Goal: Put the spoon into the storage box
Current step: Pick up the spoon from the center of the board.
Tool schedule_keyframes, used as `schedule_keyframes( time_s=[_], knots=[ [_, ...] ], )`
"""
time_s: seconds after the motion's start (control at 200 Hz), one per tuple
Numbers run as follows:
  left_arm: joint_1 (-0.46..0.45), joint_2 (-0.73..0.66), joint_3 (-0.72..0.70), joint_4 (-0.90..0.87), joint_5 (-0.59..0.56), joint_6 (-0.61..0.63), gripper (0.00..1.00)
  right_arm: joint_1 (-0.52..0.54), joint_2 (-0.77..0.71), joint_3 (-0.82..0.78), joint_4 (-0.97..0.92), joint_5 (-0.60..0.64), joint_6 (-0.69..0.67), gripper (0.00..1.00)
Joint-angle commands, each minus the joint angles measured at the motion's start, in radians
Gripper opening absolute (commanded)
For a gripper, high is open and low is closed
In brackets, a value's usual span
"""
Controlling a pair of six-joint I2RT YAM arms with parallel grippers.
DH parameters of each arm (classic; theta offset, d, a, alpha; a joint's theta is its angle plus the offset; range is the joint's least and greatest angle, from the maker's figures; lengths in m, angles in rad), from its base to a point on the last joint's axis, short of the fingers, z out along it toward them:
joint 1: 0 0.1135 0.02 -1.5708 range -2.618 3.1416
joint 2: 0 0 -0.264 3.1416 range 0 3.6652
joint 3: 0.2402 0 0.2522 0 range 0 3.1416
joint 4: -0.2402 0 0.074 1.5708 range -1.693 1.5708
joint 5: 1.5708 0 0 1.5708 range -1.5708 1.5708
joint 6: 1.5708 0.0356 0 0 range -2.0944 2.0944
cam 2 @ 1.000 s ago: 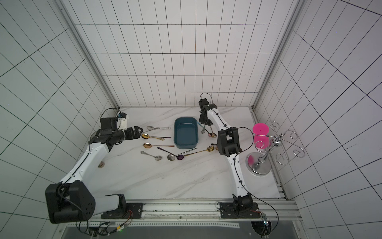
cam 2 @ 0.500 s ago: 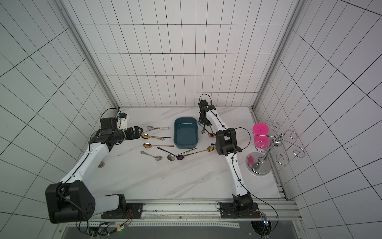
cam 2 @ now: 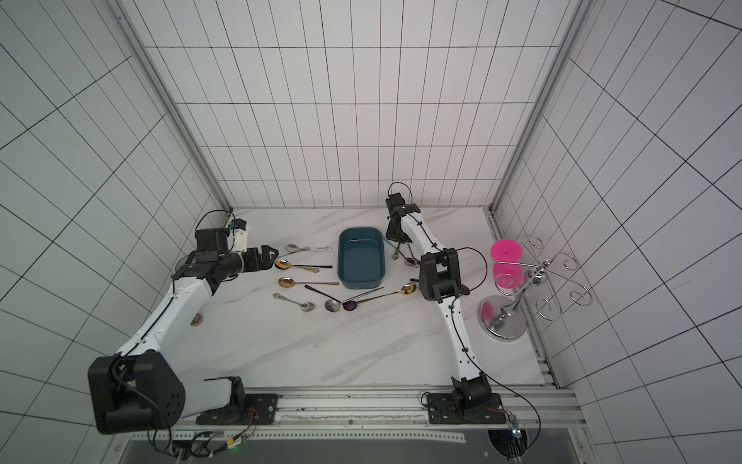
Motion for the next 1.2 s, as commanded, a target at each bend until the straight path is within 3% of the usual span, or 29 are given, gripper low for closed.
schedule_keyframes(
  time_s=[0.0,0.65,0.969,1.199],
  knots=[
    [-0.003,-0.02,-0.001,0.008,0.011,0.011,0.98,-0.009,-0.041,-0.053,-0.031,0.025,-0.015,0.0],
    [-0.002,-0.006,0.004,0.003,0.02,0.011,0.98,0.04,-0.368,-0.334,0.033,-0.009,-0.07,0.0],
    [-0.001,-0.005,0.011,-0.005,0.015,0.012,0.98,0.159,-0.493,-0.36,0.033,-0.055,-0.048,0.0],
    [0.0,-0.008,0.012,-0.01,0.012,0.017,0.98,0.253,-0.492,-0.382,0.067,-0.113,-0.02,0.0]
  ],
)
